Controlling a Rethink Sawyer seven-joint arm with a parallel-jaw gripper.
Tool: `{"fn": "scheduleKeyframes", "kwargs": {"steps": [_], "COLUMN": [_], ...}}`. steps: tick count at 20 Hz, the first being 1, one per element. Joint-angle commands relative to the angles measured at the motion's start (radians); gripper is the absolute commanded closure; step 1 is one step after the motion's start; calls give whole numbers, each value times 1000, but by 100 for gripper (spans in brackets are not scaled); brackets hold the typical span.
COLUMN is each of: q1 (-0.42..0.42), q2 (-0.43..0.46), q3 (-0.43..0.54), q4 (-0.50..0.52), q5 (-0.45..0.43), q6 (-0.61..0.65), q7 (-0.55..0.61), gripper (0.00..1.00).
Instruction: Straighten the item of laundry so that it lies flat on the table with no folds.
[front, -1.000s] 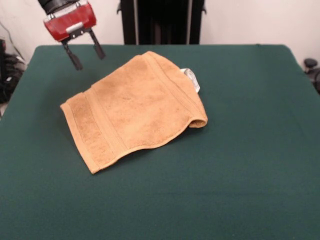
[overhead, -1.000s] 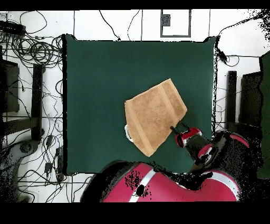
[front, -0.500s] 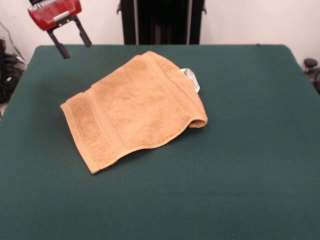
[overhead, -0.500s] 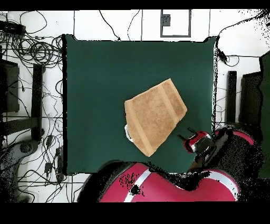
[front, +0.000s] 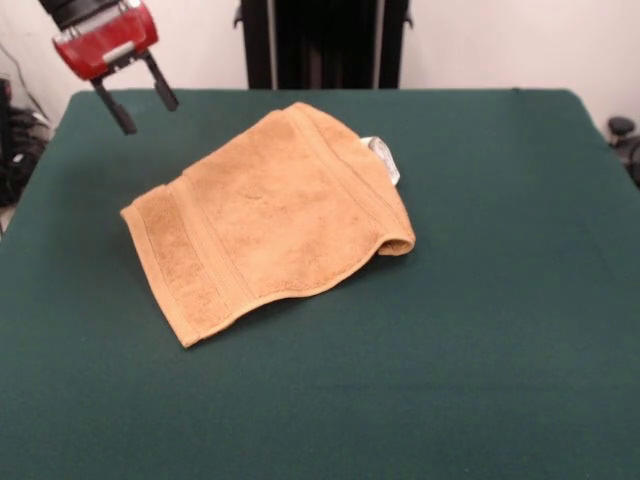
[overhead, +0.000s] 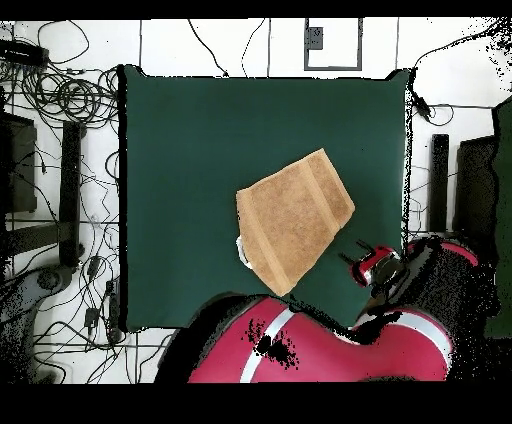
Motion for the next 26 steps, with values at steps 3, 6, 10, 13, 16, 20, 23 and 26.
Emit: {"fn": "scheduleKeyframes", "kwargs": {"steps": [3, 6, 10, 13, 16, 20, 23, 26], "q1": [-3, -3, -2, -2, 6, -5, -26, -33], "q2": [160, 172, 186, 178, 170, 140, 125, 130], "q3": [238, 240, 242, 244, 237, 227, 222, 218], "q4": [-48, -54, -52, -31, -11, 25, 41, 33], "q5": [120, 141, 177, 234, 282, 340, 376, 378], "q6": [94, 94, 97, 118, 134, 140, 132, 110], "q7": [102, 90, 63, 15, -21, -72, -55, -2], "gripper": [0, 0, 0, 0, 0, 0, 0, 0]}}
